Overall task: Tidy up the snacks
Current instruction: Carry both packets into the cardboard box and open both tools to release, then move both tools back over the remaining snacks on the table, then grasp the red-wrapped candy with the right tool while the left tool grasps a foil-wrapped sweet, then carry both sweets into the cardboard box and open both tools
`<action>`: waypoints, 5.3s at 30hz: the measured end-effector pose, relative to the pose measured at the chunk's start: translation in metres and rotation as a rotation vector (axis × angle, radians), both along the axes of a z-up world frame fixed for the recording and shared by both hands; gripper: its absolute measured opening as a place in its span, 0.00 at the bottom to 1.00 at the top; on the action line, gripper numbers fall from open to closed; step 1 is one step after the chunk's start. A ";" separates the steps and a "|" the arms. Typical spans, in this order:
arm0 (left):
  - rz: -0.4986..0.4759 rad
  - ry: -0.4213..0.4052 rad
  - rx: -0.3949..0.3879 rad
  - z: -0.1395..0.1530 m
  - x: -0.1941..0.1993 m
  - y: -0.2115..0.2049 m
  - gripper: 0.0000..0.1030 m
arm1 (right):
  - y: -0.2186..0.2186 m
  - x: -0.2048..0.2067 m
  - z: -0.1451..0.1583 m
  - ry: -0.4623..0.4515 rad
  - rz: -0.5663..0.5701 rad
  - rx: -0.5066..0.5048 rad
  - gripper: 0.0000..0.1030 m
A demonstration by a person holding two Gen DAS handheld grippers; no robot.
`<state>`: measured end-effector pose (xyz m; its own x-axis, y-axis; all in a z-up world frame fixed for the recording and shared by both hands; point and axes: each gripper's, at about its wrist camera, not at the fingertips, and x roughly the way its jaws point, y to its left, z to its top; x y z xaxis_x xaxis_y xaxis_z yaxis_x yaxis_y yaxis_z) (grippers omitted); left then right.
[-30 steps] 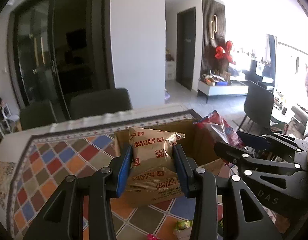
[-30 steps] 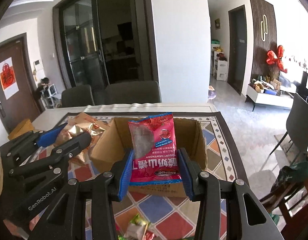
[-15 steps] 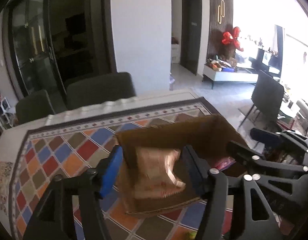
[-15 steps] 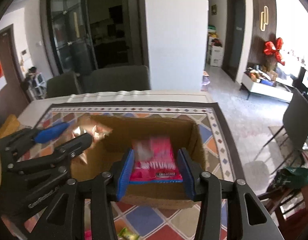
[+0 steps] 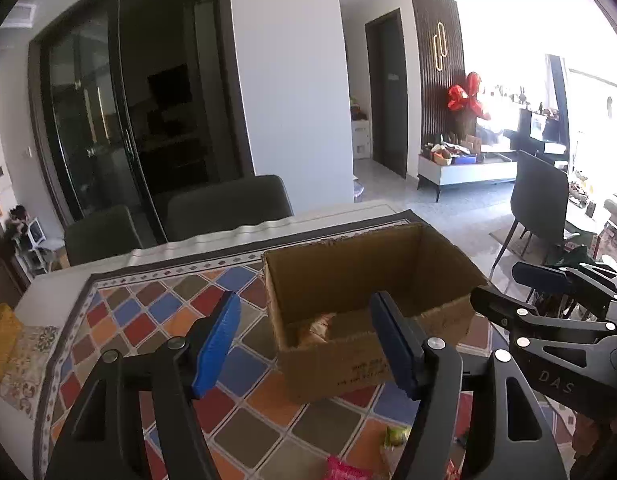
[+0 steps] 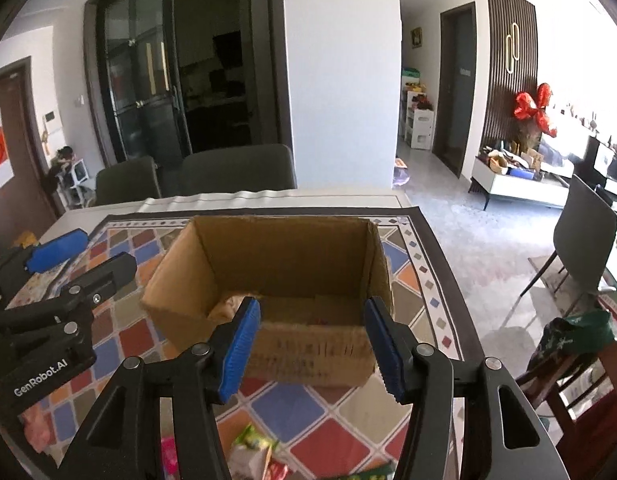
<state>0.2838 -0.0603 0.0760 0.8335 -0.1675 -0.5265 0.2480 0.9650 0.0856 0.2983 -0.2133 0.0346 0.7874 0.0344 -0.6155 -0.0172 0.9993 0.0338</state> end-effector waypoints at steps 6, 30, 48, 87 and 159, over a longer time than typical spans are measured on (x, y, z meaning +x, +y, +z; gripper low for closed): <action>-0.020 -0.011 -0.046 0.004 -0.043 0.009 0.67 | 0.004 -0.043 0.001 -0.026 0.025 0.014 0.54; -0.061 0.096 -0.059 -0.064 -0.147 0.017 0.67 | 0.021 -0.139 -0.058 0.088 0.101 0.035 0.54; -0.119 0.191 -0.007 -0.129 -0.158 0.011 0.66 | 0.032 -0.158 -0.113 0.174 0.100 -0.014 0.54; -0.131 0.426 -0.053 -0.197 -0.091 -0.004 0.28 | 0.027 -0.100 -0.180 0.329 0.072 -0.021 0.26; -0.114 0.163 -0.126 -0.077 -0.100 -0.003 0.27 | 0.019 -0.123 -0.072 0.066 0.102 0.048 0.21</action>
<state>0.1834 -0.0629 -0.0011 0.7112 -0.3289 -0.6213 0.3567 0.9304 -0.0843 0.1756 -0.1945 -0.0374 0.7362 0.1430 -0.6614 -0.1147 0.9896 0.0863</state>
